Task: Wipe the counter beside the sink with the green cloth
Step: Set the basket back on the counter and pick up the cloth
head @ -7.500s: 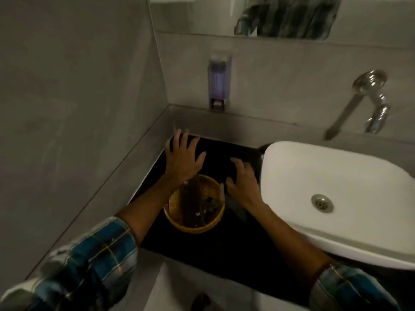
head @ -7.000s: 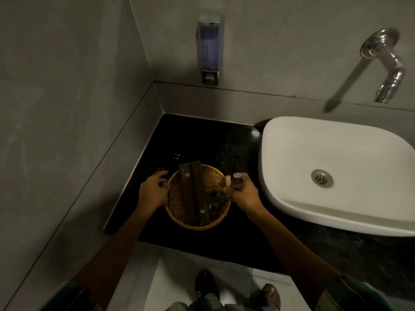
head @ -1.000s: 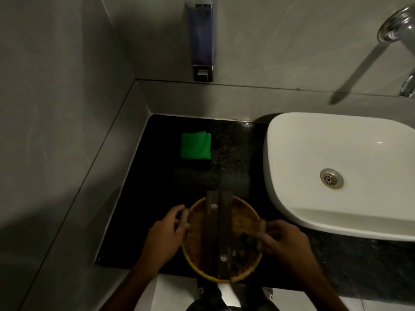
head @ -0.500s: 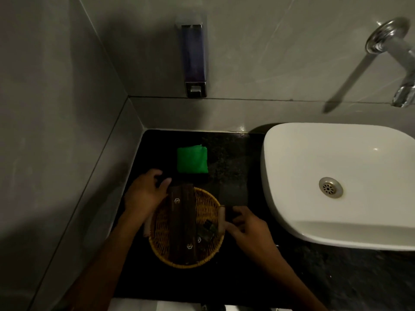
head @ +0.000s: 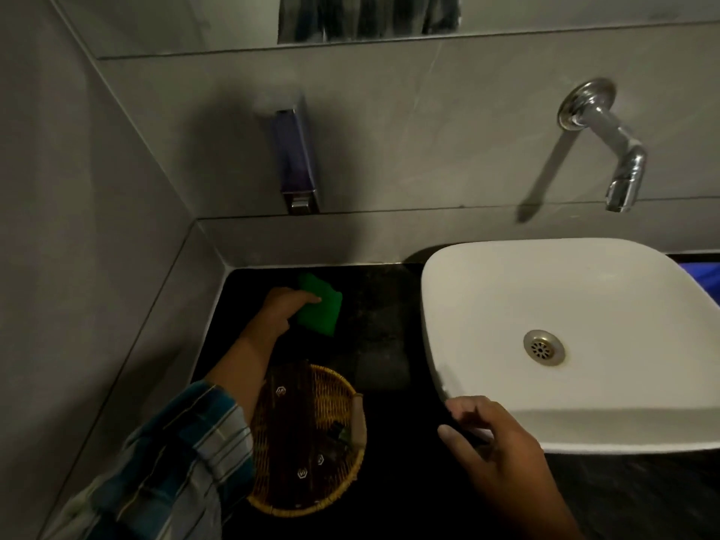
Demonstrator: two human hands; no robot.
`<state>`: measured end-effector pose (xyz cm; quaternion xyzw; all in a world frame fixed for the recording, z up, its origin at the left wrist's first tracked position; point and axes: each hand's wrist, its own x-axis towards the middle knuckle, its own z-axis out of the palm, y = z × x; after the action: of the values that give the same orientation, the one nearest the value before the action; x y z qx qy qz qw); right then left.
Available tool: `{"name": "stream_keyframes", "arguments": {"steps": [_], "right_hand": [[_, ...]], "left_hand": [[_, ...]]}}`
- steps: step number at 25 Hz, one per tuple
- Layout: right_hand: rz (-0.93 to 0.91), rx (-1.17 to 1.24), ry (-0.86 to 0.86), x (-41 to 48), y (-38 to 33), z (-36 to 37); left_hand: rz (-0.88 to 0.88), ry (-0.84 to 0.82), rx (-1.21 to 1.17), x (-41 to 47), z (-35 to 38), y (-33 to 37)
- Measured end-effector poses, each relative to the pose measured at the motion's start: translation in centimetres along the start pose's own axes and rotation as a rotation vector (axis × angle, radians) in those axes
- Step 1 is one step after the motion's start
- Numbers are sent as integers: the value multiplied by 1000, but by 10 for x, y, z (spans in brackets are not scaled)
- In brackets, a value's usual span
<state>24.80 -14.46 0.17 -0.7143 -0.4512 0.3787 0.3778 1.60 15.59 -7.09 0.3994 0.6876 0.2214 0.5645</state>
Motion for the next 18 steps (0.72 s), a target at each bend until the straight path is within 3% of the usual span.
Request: {"name": "stream_keyframes", "arguments": {"steps": [2, 5, 7, 10, 12, 15, 18], "right_hand": [[-26, 46, -8, 7, -3, -19], [-77, 91, 157, 25, 3, -72], [-17, 140, 235, 41, 15, -125], [196, 532, 48, 64, 51, -208], [222, 725, 50, 69, 86, -269], [265, 646, 242, 60, 152, -355], [239, 277, 388, 50, 208, -419]], "left_hand": [[166, 44, 135, -35, 23, 22], [335, 62, 125, -109, 88, 54], [391, -77, -56, -162, 155, 64], [290, -349, -237, -223, 269, 60], [246, -472, -233, -250, 347, 53], [391, -372, -26, -279, 456, 41], [546, -360, 194, -311, 537, 27]]}}
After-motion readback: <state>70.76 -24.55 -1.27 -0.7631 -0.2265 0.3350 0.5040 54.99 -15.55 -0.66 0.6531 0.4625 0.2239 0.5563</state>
